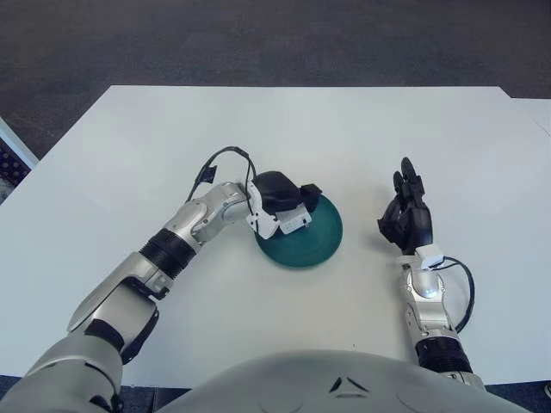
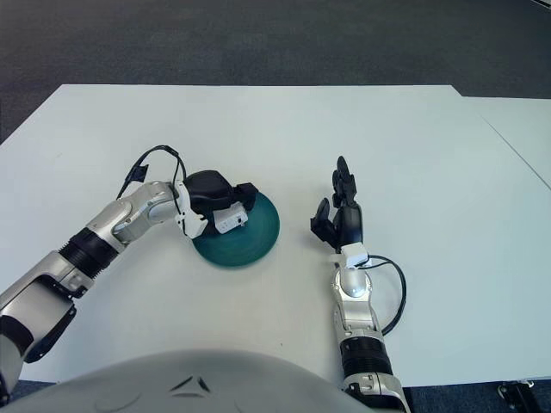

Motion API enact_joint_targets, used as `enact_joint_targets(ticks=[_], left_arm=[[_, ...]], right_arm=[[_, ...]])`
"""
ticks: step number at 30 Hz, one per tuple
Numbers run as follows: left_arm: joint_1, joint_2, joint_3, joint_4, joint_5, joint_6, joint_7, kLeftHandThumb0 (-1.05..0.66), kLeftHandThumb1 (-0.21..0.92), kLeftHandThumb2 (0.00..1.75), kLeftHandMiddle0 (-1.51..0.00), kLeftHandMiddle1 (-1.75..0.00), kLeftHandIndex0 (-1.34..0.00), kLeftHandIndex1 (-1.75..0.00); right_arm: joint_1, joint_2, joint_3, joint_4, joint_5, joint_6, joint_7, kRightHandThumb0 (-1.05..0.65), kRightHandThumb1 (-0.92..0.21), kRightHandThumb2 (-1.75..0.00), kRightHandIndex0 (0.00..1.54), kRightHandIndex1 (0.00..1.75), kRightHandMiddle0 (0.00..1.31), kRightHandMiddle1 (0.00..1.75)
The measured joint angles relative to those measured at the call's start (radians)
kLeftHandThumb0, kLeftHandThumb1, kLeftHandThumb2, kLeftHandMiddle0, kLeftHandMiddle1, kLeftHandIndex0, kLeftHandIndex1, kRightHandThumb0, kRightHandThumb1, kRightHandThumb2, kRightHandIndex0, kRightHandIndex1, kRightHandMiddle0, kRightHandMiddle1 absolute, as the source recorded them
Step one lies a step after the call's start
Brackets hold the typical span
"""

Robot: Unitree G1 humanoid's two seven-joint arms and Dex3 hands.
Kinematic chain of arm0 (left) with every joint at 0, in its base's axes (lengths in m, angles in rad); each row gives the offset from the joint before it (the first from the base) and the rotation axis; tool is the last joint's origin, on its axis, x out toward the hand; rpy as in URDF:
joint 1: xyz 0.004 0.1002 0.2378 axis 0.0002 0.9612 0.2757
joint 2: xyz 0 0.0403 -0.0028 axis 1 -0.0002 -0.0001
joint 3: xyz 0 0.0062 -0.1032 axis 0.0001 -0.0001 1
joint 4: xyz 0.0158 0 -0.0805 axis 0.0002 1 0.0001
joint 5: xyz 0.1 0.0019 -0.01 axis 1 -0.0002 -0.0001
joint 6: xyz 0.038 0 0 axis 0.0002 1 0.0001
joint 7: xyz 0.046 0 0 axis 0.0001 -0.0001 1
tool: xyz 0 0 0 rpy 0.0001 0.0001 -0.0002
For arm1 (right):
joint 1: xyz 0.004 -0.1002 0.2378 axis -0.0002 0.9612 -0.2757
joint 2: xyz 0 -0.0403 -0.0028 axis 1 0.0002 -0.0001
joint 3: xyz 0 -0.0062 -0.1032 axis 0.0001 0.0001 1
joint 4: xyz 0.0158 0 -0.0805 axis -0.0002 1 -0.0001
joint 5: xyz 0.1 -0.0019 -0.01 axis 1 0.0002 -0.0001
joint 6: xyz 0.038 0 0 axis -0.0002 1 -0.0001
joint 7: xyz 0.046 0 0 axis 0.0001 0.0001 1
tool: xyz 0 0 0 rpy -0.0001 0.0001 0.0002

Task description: Put the charger into the plate.

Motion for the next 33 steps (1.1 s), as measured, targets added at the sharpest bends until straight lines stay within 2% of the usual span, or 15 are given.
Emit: enact_joint_targets(ticks=[8, 22, 28, 30, 33], left_arm=[[-0.02, -0.019, -0.002, 0.017, -0.002, 0.015, -0.045, -0.49, 0.25, 1.39, -0.98, -1.75, -0.66, -1.75], [-0.037, -0.041, -0.018, 0.034, 0.012, 0.023, -0.042, -0.47, 0.3, 1.32, -0.93, -1.75, -0.61, -1.75], [-0.038, -0.046, -0.024, 0.021, 0.014, 0.052, -0.064, -0.47, 0.31, 1.32, -0.9, -1.75, -0.61, -1.75], [-0.038, -0.047, -0.026, 0.015, 0.013, 0.058, -0.073, -0.19, 0.17, 1.42, -0.88, -1.58, -0.61, -1.75], [-0.039, -0.047, -0.027, 0.008, 0.012, 0.063, -0.086, -0.08, 0.11, 1.47, -0.87, -1.51, -0.62, -1.75]], right_arm=[[-0.007, 0.005, 0.001, 0.006, 0.0, 0.0, -0.001, -0.98, -0.92, -0.96, 0.03, 0.0, 0.0, 0.09], [-0.013, 0.011, 0.002, 0.013, -0.002, 0.0, -0.003, -0.97, -0.92, -0.98, 0.03, 0.0, 0.0, 0.09], [-0.014, 0.011, 0.003, 0.013, -0.004, 0.0, -0.011, -0.97, -0.92, -0.99, 0.03, 0.0, 0.0, 0.09], [-0.014, 0.011, 0.003, 0.013, -0.004, 0.0, -0.011, -0.96, -0.92, -0.99, 0.03, 0.0, 0.0, 0.1], [-0.015, 0.012, 0.003, 0.014, -0.003, 0.001, -0.011, -0.96, -0.92, -1.0, 0.04, 0.0, 0.0, 0.1]])
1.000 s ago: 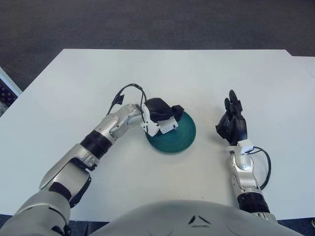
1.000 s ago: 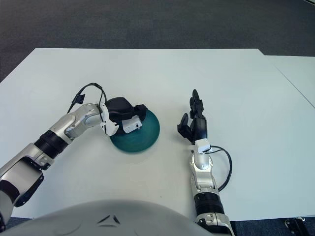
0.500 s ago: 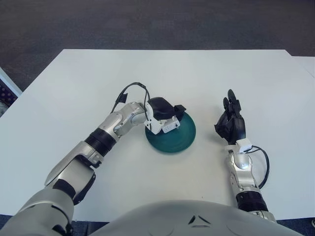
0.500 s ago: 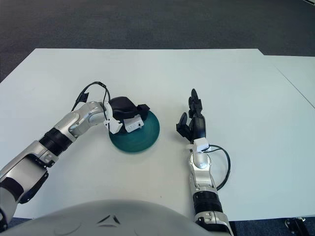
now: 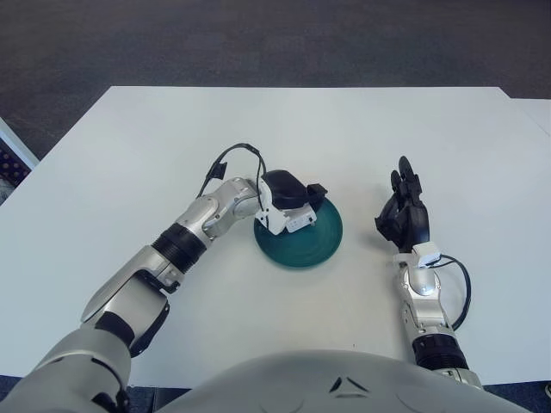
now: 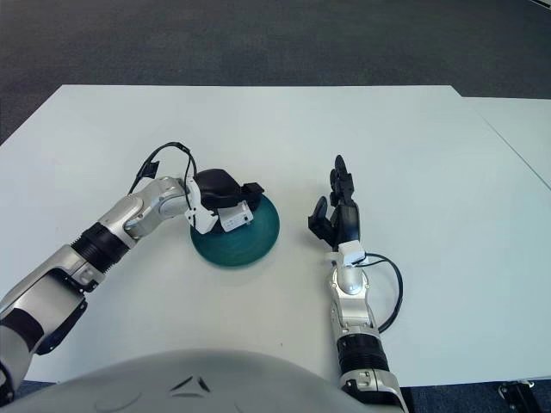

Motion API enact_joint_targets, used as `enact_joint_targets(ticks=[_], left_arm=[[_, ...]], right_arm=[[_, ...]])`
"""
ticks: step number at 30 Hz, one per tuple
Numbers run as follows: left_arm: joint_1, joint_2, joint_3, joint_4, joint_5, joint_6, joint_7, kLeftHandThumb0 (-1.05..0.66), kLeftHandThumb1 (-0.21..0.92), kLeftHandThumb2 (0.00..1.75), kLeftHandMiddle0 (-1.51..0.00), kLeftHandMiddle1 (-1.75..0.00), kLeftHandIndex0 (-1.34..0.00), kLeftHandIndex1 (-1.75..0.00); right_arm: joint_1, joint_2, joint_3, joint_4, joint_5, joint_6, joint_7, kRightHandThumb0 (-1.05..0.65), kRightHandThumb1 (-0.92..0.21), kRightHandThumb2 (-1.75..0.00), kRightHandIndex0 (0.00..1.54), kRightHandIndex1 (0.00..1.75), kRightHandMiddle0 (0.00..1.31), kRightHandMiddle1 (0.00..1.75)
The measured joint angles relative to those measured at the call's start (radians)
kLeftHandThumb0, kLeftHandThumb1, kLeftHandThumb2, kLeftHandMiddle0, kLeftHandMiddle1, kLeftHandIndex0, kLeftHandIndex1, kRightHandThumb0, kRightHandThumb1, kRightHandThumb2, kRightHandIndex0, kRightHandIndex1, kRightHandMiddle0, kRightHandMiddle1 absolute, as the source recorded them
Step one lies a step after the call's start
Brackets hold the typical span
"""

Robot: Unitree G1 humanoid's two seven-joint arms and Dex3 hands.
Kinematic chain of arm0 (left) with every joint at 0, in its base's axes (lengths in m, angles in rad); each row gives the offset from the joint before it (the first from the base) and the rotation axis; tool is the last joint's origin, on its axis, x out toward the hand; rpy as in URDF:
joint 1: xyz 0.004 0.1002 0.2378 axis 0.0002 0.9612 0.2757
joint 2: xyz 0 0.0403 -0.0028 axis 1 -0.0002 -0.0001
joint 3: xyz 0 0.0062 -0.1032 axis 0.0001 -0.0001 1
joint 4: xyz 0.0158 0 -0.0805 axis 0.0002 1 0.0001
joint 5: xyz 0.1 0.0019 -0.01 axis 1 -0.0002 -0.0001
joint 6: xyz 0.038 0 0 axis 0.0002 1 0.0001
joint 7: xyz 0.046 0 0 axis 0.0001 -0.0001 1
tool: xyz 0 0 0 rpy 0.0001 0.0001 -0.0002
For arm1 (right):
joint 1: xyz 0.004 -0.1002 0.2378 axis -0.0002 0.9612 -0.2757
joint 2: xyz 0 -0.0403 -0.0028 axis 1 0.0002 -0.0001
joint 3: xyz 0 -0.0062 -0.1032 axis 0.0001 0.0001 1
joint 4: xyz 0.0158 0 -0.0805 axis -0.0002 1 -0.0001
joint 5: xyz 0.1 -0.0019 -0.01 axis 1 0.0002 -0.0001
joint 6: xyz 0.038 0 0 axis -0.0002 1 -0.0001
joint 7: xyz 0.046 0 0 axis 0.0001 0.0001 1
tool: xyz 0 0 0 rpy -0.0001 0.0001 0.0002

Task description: Put the charger into the plate.

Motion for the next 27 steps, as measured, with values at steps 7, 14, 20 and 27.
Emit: enact_joint_targets(ticks=[7, 14, 20, 27], left_arm=[[0.0, -0.005, -0.003, -0.025, -0.018, 0.019, -0.047, 0.0, 0.07, 1.51, -0.86, -1.48, -0.63, -1.75], [0.0, -0.006, -0.006, -0.03, -0.036, 0.015, -0.063, 0.0, 0.09, 1.48, -0.85, -1.46, -0.61, -1.75], [-0.007, 0.004, -0.02, -0.03, -0.038, -0.022, -0.07, -0.01, 0.38, 1.22, -0.49, -1.72, -0.44, -1.72], [-0.023, 0.057, -0.037, -0.103, -0.101, -0.04, -0.25, -0.96, 0.88, 0.49, -0.03, -0.21, -0.03, -0.25]], right_arm=[[-0.003, 0.001, 0.002, 0.004, -0.002, 0.0, -0.003, -0.95, -0.92, -1.0, 0.04, 0.0, 0.0, 0.11], [-0.004, 0.002, 0.005, 0.004, -0.016, 0.0, -0.015, -0.95, -0.92, -1.01, 0.04, 0.0, 0.0, 0.11], [-0.005, 0.002, 0.007, 0.004, -0.017, 0.001, -0.014, -0.94, -0.92, -1.01, 0.05, 0.0, 0.0, 0.12], [-0.01, 0.003, 0.01, 0.005, -0.02, 0.0, -0.014, -0.94, -0.92, -1.02, 0.04, 0.0, 0.0, 0.11]])
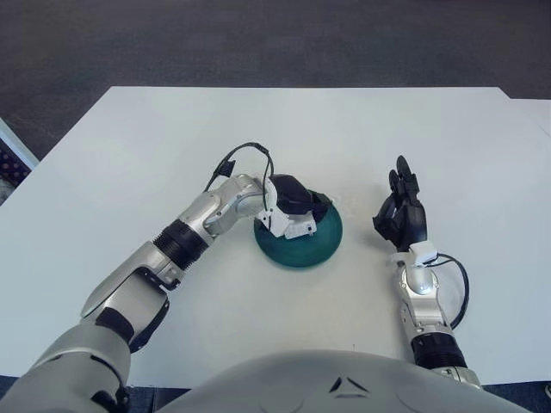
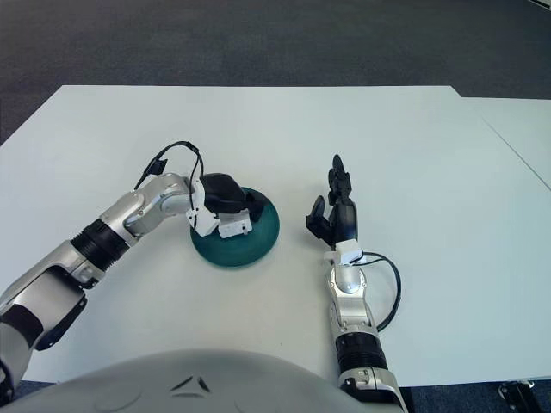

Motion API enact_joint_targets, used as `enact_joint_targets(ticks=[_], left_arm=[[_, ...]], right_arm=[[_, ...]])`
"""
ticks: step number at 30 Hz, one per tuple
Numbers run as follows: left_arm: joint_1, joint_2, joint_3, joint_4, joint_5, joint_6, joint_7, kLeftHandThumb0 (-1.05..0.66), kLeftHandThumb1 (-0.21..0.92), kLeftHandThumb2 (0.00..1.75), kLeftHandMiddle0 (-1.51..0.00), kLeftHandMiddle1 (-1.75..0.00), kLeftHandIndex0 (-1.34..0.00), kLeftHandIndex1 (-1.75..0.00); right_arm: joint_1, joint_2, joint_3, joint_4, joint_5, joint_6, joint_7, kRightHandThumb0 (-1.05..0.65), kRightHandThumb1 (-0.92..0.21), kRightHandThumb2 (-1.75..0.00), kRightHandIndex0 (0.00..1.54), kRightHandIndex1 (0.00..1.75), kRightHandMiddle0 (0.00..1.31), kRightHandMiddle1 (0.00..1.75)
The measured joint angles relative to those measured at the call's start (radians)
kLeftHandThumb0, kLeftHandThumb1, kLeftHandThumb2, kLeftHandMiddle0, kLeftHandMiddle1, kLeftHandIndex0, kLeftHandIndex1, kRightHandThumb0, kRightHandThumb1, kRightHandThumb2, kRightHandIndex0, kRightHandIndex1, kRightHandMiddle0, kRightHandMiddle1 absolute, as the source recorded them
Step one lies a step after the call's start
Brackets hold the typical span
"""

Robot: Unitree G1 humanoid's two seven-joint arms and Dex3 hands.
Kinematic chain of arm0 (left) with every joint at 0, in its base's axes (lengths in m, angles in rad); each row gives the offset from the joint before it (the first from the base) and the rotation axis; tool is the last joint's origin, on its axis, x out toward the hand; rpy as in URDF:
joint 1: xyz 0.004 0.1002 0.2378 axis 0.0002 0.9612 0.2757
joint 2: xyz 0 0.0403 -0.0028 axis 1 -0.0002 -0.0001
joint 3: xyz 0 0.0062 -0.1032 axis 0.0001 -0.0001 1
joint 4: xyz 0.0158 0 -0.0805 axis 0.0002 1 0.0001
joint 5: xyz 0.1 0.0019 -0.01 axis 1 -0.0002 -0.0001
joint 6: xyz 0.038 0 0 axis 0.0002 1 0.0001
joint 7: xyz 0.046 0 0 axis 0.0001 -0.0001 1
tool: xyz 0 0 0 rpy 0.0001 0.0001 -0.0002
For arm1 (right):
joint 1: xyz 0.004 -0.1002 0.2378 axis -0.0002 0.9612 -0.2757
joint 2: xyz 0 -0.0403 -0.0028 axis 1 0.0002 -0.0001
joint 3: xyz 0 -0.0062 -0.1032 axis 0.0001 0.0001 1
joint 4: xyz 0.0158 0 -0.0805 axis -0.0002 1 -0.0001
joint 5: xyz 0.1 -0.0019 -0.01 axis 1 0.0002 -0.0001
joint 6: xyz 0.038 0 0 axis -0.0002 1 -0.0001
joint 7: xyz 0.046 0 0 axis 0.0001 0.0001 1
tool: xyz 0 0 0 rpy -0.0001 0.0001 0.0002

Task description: Put the charger into the plate.

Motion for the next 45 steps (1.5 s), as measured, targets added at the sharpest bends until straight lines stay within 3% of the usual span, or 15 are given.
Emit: enact_joint_targets(ticks=[3, 8, 27, 45], left_arm=[[0.018, 0.045, -0.001, -0.045, -0.013, -0.049, -0.014, -1.02, 0.91, 0.48, -0.01, -0.07, -0.01, -0.08], [0.018, 0.068, 0.01, -0.054, -0.027, -0.08, -0.012, -1.04, 0.92, 0.49, 0.0, -0.01, 0.0, -0.01], [0.051, 0.068, -0.008, -0.043, 0.003, -0.116, 0.008, -1.05, 0.92, 0.54, 0.0, 0.0, 0.0, 0.0], [0.056, 0.061, -0.007, -0.026, 0.016, -0.121, 0.048, -1.05, 0.92, 0.48, 0.0, 0.0, 0.0, 0.0]], right_arm=[[0.001, -0.001, 0.0, 0.0, 0.0, 0.001, -0.003, -0.94, -0.92, -1.03, 0.03, 0.0, 0.0, 0.1], [0.003, -0.001, 0.003, 0.004, -0.01, 0.001, -0.006, -0.94, -0.92, -1.04, 0.02, 0.0, 0.0, 0.07], [0.001, -0.002, 0.016, -0.001, -0.021, 0.001, -0.016, -0.95, -0.92, -1.06, 0.01, 0.0, 0.0, 0.03], [0.0, -0.004, 0.018, -0.001, -0.02, 0.0, -0.016, -0.94, -0.92, -1.06, 0.0, 0.0, 0.0, 0.01]])
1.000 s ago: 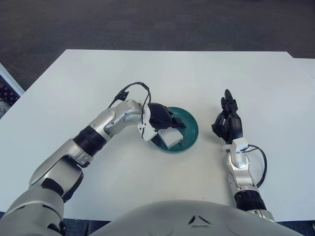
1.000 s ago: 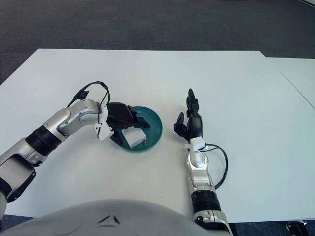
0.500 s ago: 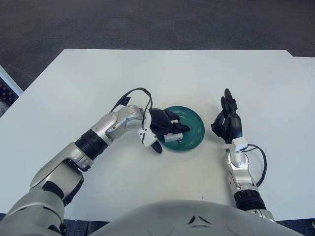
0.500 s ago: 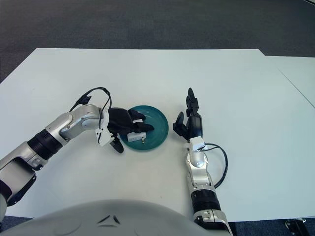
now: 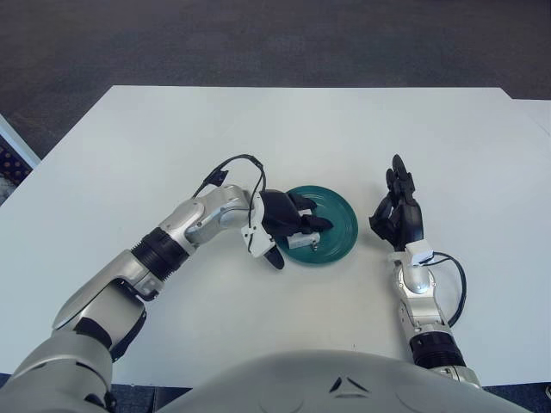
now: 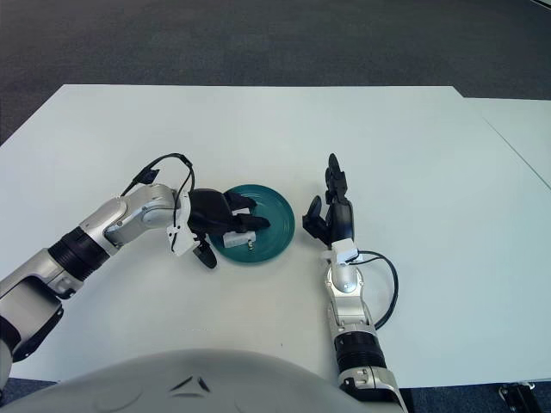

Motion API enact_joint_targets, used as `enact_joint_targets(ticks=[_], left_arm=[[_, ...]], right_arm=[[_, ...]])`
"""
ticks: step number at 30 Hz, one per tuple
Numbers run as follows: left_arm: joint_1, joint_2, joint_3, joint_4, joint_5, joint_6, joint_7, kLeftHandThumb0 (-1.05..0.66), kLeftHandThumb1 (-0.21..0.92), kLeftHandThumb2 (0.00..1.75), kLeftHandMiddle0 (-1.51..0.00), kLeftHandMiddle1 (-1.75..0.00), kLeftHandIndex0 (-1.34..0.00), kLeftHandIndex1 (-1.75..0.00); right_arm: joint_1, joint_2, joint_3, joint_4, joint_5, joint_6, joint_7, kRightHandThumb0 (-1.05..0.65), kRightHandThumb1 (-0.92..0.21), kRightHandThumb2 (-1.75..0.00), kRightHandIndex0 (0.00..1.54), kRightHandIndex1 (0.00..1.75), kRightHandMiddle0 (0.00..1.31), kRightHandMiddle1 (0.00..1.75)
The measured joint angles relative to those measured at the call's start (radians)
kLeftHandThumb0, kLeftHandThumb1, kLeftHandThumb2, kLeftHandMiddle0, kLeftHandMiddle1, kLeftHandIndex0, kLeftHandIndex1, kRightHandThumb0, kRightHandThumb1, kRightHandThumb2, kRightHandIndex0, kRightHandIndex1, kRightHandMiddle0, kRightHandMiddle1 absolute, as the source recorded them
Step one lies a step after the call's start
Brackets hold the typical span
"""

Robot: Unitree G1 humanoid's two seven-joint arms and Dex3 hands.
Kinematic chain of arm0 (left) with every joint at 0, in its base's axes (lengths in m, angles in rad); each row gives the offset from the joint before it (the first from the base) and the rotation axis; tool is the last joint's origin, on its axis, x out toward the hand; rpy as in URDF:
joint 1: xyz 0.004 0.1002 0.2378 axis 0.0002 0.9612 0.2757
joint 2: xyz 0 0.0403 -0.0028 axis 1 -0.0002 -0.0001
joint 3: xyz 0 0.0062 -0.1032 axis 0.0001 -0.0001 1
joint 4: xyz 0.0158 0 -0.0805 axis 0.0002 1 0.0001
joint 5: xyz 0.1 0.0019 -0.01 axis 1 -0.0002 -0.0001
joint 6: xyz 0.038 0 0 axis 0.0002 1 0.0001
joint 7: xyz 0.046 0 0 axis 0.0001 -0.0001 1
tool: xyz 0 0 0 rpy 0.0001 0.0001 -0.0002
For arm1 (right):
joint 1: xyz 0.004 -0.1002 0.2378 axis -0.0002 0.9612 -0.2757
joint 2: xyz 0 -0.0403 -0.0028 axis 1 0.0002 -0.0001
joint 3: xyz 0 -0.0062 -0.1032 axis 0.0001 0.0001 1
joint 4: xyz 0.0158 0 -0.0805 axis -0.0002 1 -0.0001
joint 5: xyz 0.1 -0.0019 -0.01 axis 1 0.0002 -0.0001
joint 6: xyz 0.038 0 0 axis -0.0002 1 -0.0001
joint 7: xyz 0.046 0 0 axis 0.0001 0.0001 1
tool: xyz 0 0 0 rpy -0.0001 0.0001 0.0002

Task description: Put the charger into the plate.

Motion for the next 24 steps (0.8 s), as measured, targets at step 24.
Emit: enact_joint_targets(ticks=[24], left_arm=[[-0.052, -0.015, 0.173, 0.049, 0.027, 0.041, 0.215, -1.05, 0.92, 0.63, 0.0, 0.0, 0.0, 0.0]], right_arm=[[-0.008, -0.001, 0.003, 0.009, -0.013, 0.0, -0.03, -0.94, -0.92, -1.06, 0.02, 0.01, 0.04, 0.03]])
